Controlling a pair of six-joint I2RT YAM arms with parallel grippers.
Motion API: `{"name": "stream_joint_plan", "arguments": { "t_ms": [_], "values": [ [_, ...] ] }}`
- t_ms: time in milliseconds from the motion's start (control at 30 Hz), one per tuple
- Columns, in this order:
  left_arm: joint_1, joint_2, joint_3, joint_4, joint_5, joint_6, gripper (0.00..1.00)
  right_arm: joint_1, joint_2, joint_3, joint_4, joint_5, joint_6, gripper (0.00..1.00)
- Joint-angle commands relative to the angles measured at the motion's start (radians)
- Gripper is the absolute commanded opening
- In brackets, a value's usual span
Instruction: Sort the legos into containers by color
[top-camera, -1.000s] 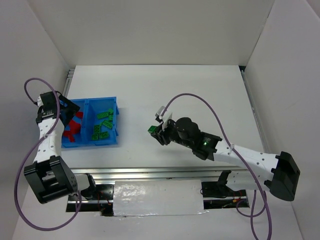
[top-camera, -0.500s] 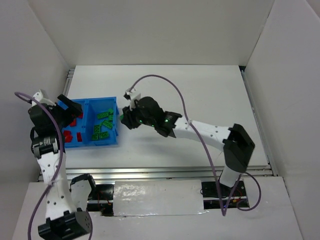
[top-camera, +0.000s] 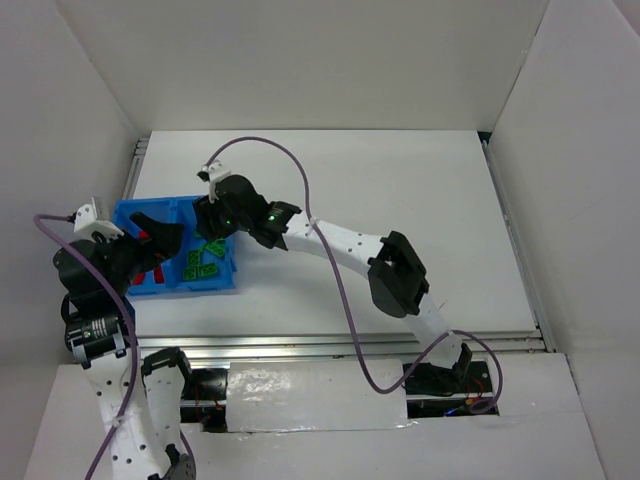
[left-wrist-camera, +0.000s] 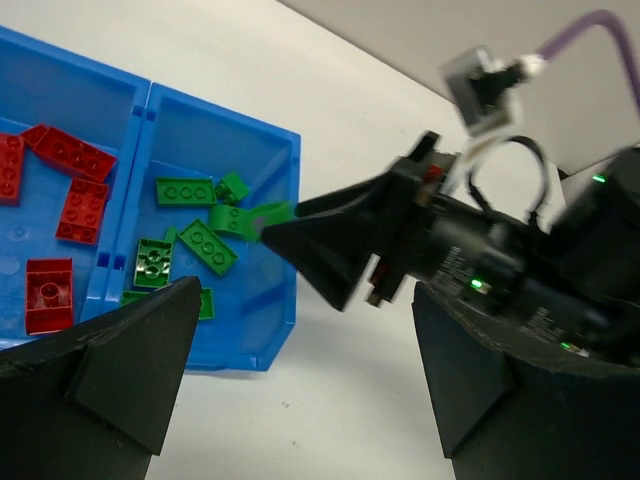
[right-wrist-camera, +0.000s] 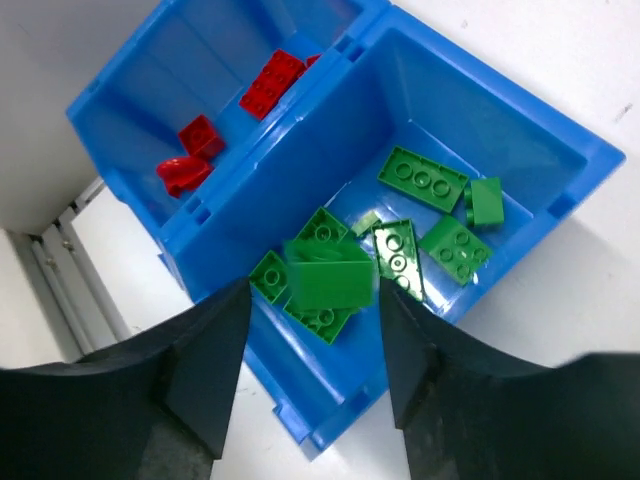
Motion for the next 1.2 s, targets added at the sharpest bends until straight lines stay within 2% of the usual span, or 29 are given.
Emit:
{"name": "stream_joint_plan", "arguments": {
  "t_ms": [0,67,133,167,233,300,400,433,500,533,633,867,1000,1133,1167],
  "values": [
    [-0.015,-0.029,0.047,-0.01,0.054,0.028,0.99,0.009,0.036,0.106,-0.028,-0.015,-0.023,0.63],
    [-0.015,-0.033,0.044,-0.012,0.077,0.026,1.0,0.009,0.053,0.127,-0.017,-0.04,-0.03,0.74],
    [-0.015,-0.033,0.035,-0.004,0.104,0.023,1.0,0.009,0.072,0.152,-0.031,-0.038,-0.034,0.93],
    [-0.015,-0.035,0.033,-0.001,0.107,0.023,1.0,0.009,0.072,0.173,-0.045,-0.034,-0.034,0.98],
    [-0.016,-0.035,0.038,-0.012,0.097,0.029,1.0,0.01,0.043,0.166,-0.048,-0.017,-0.034,0.98],
    [-0.021,-0.033,0.053,-0.024,0.081,0.048,0.99,0.009,-0.012,0.077,-0.016,0.037,-0.031,0.98],
    [-0.038,-0.03,0.056,-0.02,0.066,0.075,0.99,0.01,-0.233,-0.125,0.045,0.112,-0.014,0.98],
    [-0.045,-0.027,0.052,-0.01,0.066,0.08,0.99,0.01,-0.284,-0.22,0.049,0.182,-0.007,0.98],
    [-0.068,-0.013,0.058,-0.007,0.054,0.107,1.0,0.015,-0.386,-0.303,0.026,0.279,0.032,0.99],
    [-0.076,-0.007,0.062,-0.01,0.042,0.117,1.0,0.022,-0.489,-0.377,0.01,0.375,0.044,1.0],
    [-0.119,0.029,0.095,-0.036,-0.046,0.166,1.0,0.042,-0.684,-0.49,-0.066,0.538,0.079,1.0],
    [-0.264,0.118,0.216,-0.108,-0.314,0.239,0.99,0.093,-1.048,-0.586,-0.345,0.787,0.142,1.0],
    [-0.349,0.139,0.299,-0.162,-0.472,0.265,0.99,0.102,-1.279,-0.61,-0.5,0.838,0.194,1.0],
    [-0.413,0.074,0.345,-0.187,-0.546,0.278,1.0,0.102,-1.467,-0.629,-0.644,0.82,0.22,1.0],
    [-0.426,0.019,0.336,-0.202,-0.534,0.275,1.0,0.101,-1.566,-0.641,-0.699,0.789,0.225,1.0]
  ]
}}
